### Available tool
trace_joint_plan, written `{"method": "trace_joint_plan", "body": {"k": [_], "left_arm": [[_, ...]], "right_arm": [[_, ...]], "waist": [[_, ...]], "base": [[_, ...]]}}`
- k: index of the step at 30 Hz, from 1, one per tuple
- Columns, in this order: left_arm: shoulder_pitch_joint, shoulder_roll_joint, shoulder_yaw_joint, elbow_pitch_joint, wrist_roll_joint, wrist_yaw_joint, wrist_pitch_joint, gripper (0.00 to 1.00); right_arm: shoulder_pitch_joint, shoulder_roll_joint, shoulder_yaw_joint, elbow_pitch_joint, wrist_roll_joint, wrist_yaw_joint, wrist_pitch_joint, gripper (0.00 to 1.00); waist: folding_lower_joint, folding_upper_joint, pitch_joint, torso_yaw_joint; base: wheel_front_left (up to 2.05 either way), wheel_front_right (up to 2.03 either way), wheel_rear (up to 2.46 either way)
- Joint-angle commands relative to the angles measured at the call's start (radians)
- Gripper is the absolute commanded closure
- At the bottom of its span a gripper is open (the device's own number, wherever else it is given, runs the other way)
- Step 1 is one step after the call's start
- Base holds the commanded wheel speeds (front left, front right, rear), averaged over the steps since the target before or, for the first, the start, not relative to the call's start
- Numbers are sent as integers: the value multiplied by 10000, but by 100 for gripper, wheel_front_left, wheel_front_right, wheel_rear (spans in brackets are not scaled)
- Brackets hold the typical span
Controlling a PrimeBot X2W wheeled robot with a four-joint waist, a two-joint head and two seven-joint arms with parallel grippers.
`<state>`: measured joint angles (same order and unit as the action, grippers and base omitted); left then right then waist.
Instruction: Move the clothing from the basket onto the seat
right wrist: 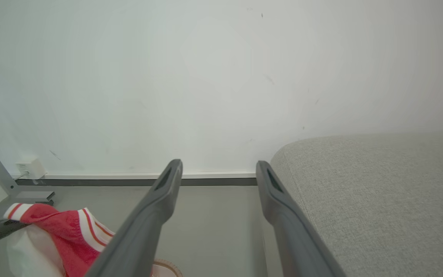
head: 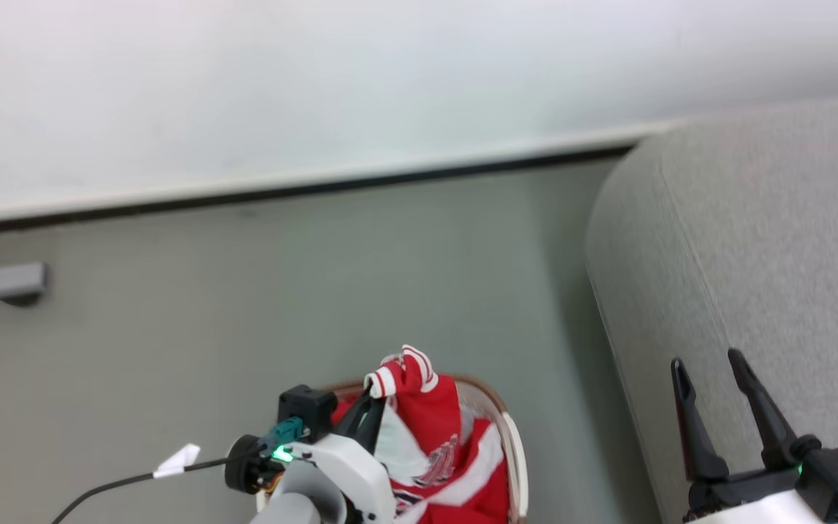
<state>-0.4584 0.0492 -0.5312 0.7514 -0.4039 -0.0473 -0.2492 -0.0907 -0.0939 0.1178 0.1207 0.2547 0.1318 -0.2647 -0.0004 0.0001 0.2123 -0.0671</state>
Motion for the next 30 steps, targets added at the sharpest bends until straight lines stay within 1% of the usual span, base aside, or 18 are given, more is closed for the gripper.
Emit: {"method": "trace_joint_plan", "body": {"k": [1,11,18,22,24,30], "left_arm": [[319,102,5,-500,-124,136,101,100],[1549,949,416,-4656,-420,1002,1283,100],[1750,1539,731,-7092,-552,1404,2180,100],[1667,1771,837,-7973,-568,1546,2663,100],[1620,1819,841,-8277,-565,1619,2844,100],[1571,1797,688,-8912,-591,1725,3232,100]], "right_arm": [[242,-18,-38,19,-37,-21,5,0],[1015,-29,157,207,-36,-21,5,0],[1189,-162,561,199,-49,-21,6,0],[1135,-426,1128,116,-123,-21,6,0],[1029,-669,1573,33,-180,-21,6,0],[543,-1684,3397,-206,-194,-21,6,0]], "waist": [[4,-1,-1021,589],[4,-1,-2099,506],[4,-1,-2430,309],[4,-1,-2510,232],[4,-1,-2528,207],[4,-1,-2536,205]], "base": [[0,0,0],[0,0,0],[0,0,0],[0,0,0],[0,0,0],[0,0,0]]}}
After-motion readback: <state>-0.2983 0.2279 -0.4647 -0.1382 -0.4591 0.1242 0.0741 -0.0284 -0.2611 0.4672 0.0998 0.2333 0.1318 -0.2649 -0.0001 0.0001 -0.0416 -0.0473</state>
